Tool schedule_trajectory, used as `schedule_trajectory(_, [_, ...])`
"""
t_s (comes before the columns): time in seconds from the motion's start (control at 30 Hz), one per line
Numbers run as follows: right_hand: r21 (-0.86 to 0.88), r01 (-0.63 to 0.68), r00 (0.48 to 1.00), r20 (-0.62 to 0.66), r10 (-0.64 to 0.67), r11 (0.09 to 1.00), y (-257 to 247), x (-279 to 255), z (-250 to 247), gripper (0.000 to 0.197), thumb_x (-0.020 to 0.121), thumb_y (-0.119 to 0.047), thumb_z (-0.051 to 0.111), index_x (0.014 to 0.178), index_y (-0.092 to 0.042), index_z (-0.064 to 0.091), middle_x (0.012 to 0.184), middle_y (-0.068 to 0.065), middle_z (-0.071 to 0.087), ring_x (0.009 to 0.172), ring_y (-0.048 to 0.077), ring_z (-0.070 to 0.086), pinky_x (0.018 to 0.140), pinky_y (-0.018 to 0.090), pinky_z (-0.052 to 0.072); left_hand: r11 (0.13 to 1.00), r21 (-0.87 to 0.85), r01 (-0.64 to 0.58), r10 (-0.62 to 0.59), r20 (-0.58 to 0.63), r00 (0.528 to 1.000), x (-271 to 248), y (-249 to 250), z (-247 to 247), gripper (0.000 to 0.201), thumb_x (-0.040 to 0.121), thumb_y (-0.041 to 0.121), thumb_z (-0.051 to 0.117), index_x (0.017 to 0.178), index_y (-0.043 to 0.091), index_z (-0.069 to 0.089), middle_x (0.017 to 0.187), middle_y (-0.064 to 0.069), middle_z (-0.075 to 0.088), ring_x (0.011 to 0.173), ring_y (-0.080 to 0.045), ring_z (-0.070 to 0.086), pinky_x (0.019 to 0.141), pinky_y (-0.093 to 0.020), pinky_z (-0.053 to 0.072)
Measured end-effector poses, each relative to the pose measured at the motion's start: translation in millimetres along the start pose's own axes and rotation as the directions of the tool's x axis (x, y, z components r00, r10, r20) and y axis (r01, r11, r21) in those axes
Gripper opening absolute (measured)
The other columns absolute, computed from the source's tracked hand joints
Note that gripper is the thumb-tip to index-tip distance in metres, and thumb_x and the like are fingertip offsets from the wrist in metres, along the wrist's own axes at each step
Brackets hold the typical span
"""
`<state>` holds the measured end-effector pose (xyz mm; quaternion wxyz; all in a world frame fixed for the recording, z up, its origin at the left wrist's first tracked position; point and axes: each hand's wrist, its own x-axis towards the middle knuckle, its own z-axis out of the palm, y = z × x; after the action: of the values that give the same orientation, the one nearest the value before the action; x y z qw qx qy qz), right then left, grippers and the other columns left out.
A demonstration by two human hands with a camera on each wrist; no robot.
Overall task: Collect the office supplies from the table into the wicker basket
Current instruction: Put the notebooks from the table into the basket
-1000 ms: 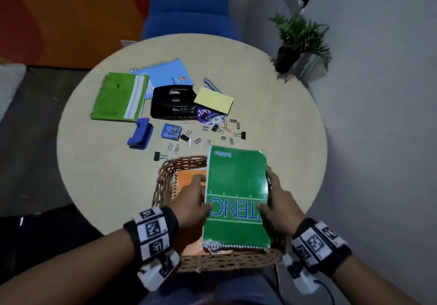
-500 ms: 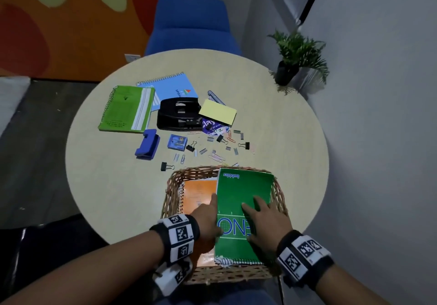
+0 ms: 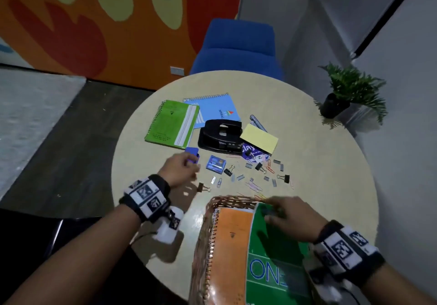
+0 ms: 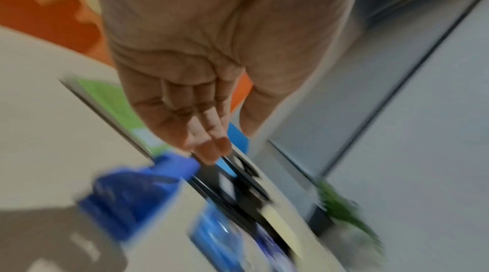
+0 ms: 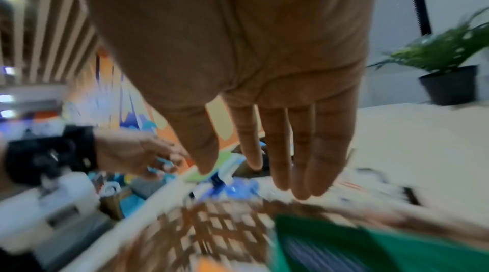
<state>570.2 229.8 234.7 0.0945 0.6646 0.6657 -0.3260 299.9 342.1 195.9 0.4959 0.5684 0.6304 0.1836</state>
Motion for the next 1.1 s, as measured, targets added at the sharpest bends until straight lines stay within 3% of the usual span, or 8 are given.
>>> schedule_trajectory(0.13, [0.363,0.125,0.983,-0.171,-0.066,0.923,-71,73,-32,0.038,0.091,-0.028,0.06,0.127,-0.018,0.055,0.115,0.001,0.063,0.1,0.016,0.061,0.087,0.03,0.049,0.985,0.003,0.175,-0.161,-0.383,0.909,87,-17,-75,0.028,0.086,0.021,0.062,0.106,0.001,0.065,0.109,-0.019,0.067,0.09,-0.032,0.065,0.071,-0.025,0.051])
schedule_trajectory(0.33, [0.669,0.13,0.981,-0.196,0.005,0.732,-134,179,-23,0.037,0.089,-0.012,0.06,0.125,-0.005,0.054,0.088,0.002,0.064,0.08,0.016,0.056,0.075,0.032,0.046,0.903,0.149,0.403,-0.339,-0.33,0.881,168,-48,-98,0.066,0.074,0.041,0.068,0.123,-0.001,0.054,0.128,-0.025,0.056,0.117,-0.039,0.055,0.087,-0.035,0.044])
schedule_trajectory(0.43, [0.627,0.064,0.993,-0.117,0.012,0.776,-150,223,-16,0.044,0.086,-0.02,0.065,0.127,-0.01,0.052,0.102,0.009,0.063,0.083,0.022,0.056,0.075,0.033,0.048,0.839,0.323,0.439,-0.308,-0.383,0.871,186,-54,-86,0.084,0.072,0.046,0.072,0.135,0.001,0.04,0.138,-0.023,0.044,0.127,-0.04,0.045,0.104,-0.043,0.041])
schedule_trajectory(0.7, [0.672,-0.09,0.985,-0.049,0.166,0.735,-167,300,-18,0.058,0.087,-0.021,0.063,0.137,-0.001,0.04,0.117,0.017,0.058,0.09,0.025,0.053,0.077,0.037,0.046,0.987,-0.092,0.13,-0.154,-0.344,0.926,183,-50,-106,0.036,0.092,0.02,0.055,0.119,-0.003,0.052,0.122,-0.021,0.059,0.11,-0.035,0.057,0.093,-0.039,0.047])
schedule_trajectory(0.8, [0.764,-0.084,0.99,-0.008,0.14,0.639,-178,300,-25,0.014,0.084,-0.022,0.063,0.09,-0.01,0.058,0.089,0.015,0.056,0.077,0.028,0.059,0.076,0.044,0.05,0.96,-0.273,-0.068,-0.024,-0.32,0.947,143,-29,-114,0.026,0.094,0.016,0.053,0.116,0.001,0.053,0.113,-0.016,0.062,0.099,-0.029,0.062,0.078,-0.033,0.05])
schedule_trajectory(0.87, [0.799,-0.06,0.996,0.005,0.093,0.599,-180,296,-36,0.017,0.085,-0.034,0.062,0.078,-0.019,0.056,0.087,0.008,0.061,0.08,0.026,0.062,0.083,0.041,0.054,0.882,-0.45,-0.143,0.005,-0.294,0.956,109,-13,-118,0.025,0.093,0.012,0.055,0.116,0.002,0.053,0.109,-0.016,0.066,0.09,-0.027,0.066,0.073,-0.031,0.054])
schedule_trajectory(0.97, [0.872,-0.028,0.999,0.032,0.0,0.488,-173,259,-55,0.026,0.081,-0.036,0.065,0.095,-0.015,0.062,0.109,0.015,0.066,0.102,0.032,0.065,0.097,0.046,0.05,0.748,-0.634,-0.199,0.045,-0.251,0.967,51,0,-117,0.03,0.09,0.002,0.056,0.118,0.011,0.049,0.086,-0.008,0.071,0.064,-0.012,0.07,0.056,-0.026,0.058])
schedule_trajectory(1.1, [0.889,0.092,0.994,-0.058,-0.089,0.448,-129,170,-74,0.006,0.088,-0.011,0.06,0.088,-0.014,0.065,0.085,0.006,0.064,0.076,0.019,0.06,0.082,0.037,0.05,0.82,-0.533,-0.208,0.193,-0.085,0.977,-22,6,-93,0.048,0.087,-0.004,0.056,0.123,0.024,0.042,0.063,0.003,0.071,0.058,-0.01,0.066,0.058,-0.024,0.054])
